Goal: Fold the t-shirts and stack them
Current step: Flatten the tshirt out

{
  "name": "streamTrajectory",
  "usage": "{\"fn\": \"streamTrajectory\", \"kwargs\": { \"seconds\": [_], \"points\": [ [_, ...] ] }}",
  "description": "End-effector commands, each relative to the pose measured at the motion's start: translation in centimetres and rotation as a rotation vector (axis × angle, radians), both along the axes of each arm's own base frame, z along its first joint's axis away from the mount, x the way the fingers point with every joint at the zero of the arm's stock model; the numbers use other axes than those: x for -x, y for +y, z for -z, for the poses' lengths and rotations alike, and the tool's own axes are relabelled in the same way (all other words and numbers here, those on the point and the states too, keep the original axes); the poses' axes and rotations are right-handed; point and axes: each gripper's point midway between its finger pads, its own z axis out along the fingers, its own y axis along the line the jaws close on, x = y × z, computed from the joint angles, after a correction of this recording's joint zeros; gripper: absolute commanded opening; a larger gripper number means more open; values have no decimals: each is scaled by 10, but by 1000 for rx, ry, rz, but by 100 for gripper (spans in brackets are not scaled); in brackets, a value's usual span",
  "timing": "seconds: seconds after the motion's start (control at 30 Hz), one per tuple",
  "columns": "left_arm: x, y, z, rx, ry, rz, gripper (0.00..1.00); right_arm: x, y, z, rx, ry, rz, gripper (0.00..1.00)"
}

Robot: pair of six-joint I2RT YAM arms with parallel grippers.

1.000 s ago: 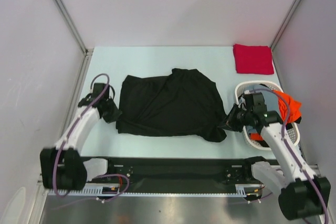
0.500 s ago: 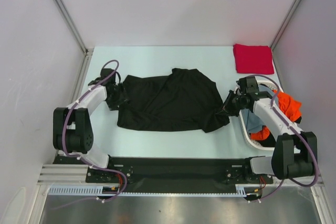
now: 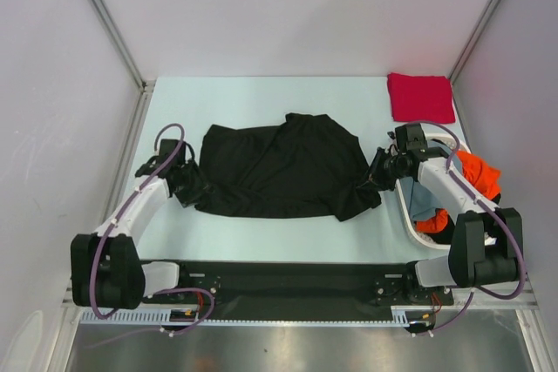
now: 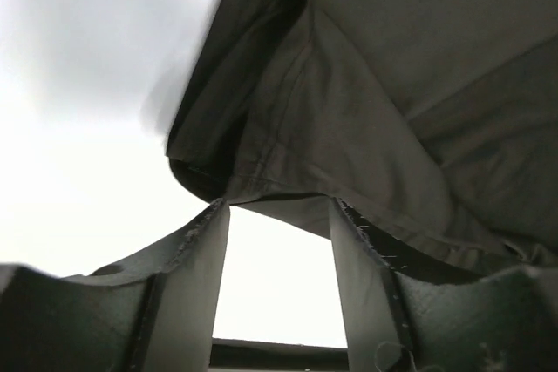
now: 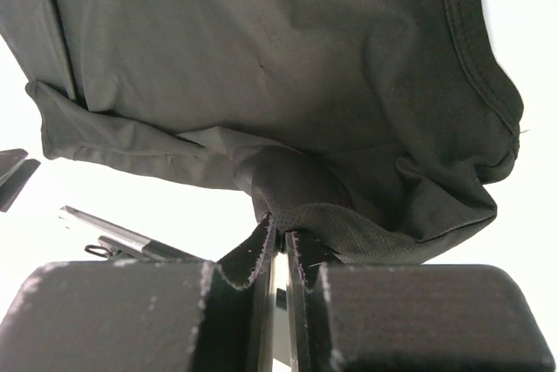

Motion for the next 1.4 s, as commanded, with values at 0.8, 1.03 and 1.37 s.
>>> {"fn": "streamTrajectory", "kwargs": {
  "seconds": [0.8, 1.03, 1.37],
  "points": [
    [2, -3, 6, -18, 118, -298, 47, 3, -1, -22, -75, -78, -8, 7],
    [-5, -10, -8, 80, 103, -457, 52, 4, 0, -21, -85, -77, -6, 6],
    [9, -11, 18, 159, 247, -706, 55, 4, 0, -22, -86, -80, -6, 6]
  ]
}}
